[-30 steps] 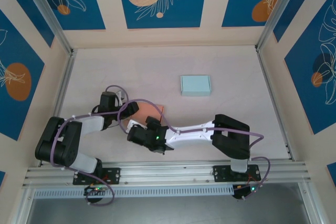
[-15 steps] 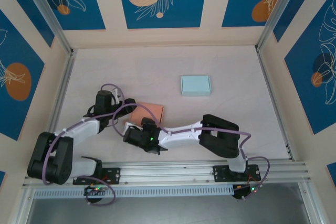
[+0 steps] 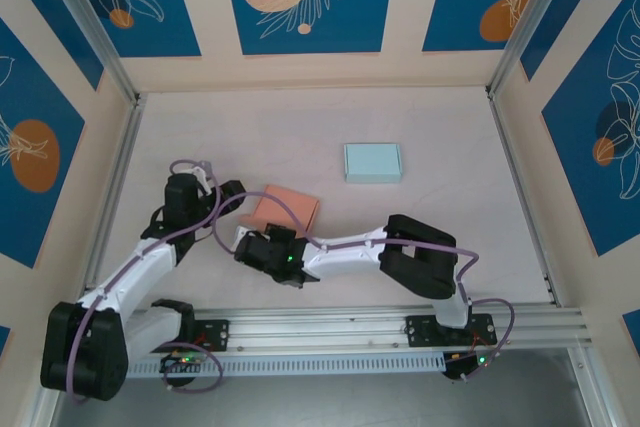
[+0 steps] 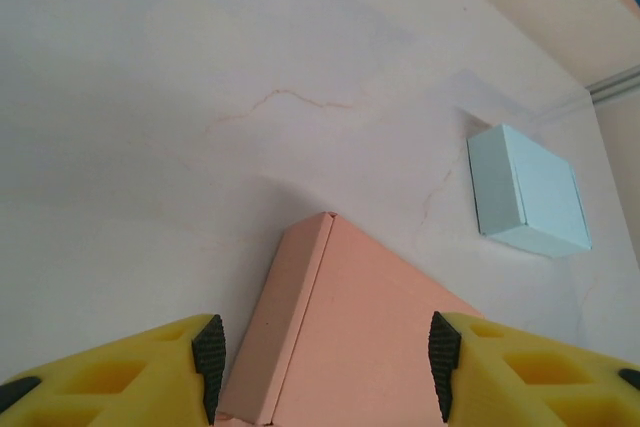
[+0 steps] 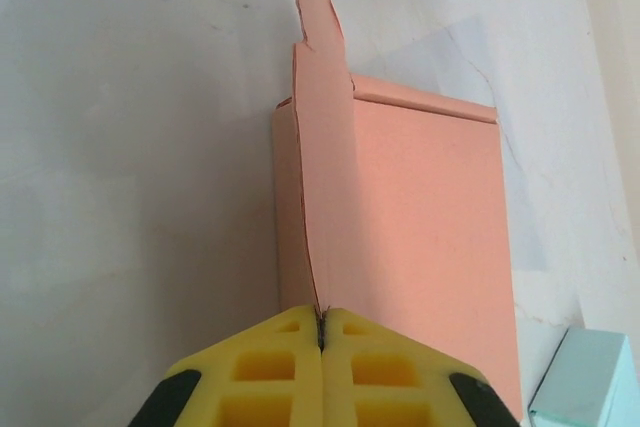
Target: Fold the paper box
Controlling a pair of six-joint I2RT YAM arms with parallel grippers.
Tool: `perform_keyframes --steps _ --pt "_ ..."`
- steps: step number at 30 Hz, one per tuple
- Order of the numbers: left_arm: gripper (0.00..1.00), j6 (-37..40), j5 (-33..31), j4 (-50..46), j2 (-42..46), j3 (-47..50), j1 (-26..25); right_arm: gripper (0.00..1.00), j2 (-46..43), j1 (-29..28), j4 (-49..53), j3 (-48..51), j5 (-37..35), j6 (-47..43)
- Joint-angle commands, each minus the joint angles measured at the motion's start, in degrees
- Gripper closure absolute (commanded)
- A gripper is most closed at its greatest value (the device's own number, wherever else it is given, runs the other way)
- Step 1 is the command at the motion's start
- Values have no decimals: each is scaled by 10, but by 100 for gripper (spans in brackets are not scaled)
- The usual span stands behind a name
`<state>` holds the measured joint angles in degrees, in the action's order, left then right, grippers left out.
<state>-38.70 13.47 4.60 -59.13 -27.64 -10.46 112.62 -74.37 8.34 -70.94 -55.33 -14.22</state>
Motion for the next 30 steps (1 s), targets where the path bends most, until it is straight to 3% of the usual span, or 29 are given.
perform_keyframes --steps 1,8,19,23,26,30 --pt "42 -3 -32 -20 23 8 11 99 -14 10 -13 -12 3 -25" --pt "41 -11 -62 -30 61 10 15 100 -46 22 35 -44 27 -44" --pt "40 -17 -95 -77 143 1 18 100 -118 89 277 -162 202 56" --pt "25 -93 -66 -77 189 73 17 100 -114 98 274 -161 202 56" --pt "25 -110 -74 -122 236 105 16 100 -99 93 253 -149 199 66" --pt "30 -110 -132 -208 297 122 15 100 -63 79 244 -159 193 76"
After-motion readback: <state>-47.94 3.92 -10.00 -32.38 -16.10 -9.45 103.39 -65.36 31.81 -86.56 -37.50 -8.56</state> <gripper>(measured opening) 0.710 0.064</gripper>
